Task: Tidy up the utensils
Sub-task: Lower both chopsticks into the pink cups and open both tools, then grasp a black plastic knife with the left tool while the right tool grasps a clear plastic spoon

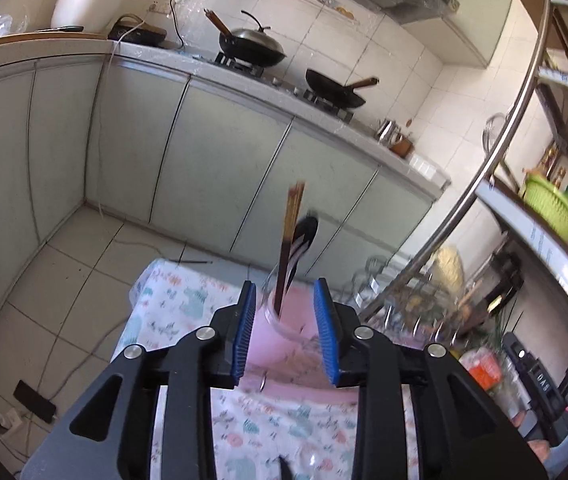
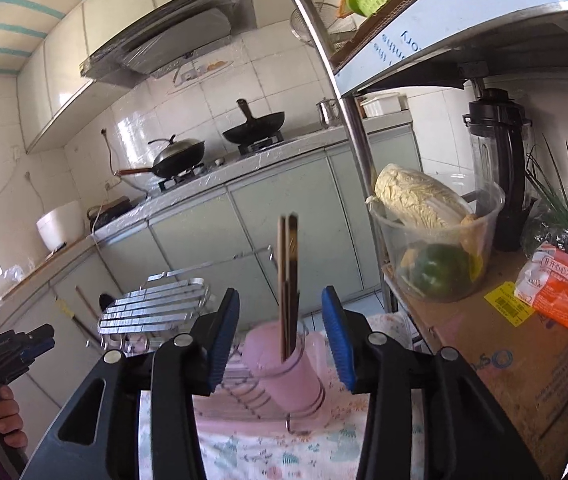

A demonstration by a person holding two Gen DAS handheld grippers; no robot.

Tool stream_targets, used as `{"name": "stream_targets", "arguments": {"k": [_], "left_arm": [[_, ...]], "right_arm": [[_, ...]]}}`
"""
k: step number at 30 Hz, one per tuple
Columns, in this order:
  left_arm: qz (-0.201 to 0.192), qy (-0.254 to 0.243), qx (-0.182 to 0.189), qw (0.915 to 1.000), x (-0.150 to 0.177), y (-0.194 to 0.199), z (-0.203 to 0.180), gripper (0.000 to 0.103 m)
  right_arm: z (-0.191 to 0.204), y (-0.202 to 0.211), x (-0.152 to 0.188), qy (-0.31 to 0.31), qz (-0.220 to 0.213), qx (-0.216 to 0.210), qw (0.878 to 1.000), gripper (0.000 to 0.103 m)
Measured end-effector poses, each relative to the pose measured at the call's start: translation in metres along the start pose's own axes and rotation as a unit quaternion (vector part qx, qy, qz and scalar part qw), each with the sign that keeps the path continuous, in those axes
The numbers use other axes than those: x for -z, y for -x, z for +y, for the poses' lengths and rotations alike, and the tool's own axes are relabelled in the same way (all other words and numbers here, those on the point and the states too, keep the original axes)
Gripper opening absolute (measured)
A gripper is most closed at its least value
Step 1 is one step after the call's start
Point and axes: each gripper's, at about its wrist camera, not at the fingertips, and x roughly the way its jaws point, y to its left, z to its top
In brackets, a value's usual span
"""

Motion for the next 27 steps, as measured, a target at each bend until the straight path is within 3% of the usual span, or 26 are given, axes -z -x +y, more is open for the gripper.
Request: {"name": "stream_targets", "arguments": {"k": [3, 6, 11, 15, 21, 27], "left_arm": [[0.035, -0.016, -0.021, 0.9990, 0.026, -0.006, -0.001, 0.030], [0.084, -0.022, -0.017, 0.9961, 0.052, -0.015, -0.002, 0.030], [0.168, -0.031, -0.021, 0.9851, 0.091, -0.034, -0.004, 0.030], [0.240, -0.035, -0.034, 0.9696, 0.123, -0.056, -0.007, 0.030], [0.332, -0.044, -0.025, 0.9419, 0.158, -0.092, -0.016, 0.030], [0.372, -0.059, -0.047, 0.9251, 0.176, -0.123, -0.022, 0.022]], "right_arm": [[0.001, 0.003, 0.018, -0.001, 0.020, 0.003, 1.000, 0.042], [-0.003, 0.004, 0.036, -0.034, 0.048, -0.021, 0.998, 0.041], [-0.008, -0.003, 0.062, -0.068, 0.119, -0.053, 0.989, 0.035], [-0.008, -0.012, 0.084, -0.081, 0.174, -0.072, 0.979, 0.026], [0.000, -0.022, 0.111, -0.078, 0.232, -0.095, 0.965, 0.025], [-0.002, -0.032, 0.128, -0.081, 0.264, -0.103, 0.956, 0.025]]}}
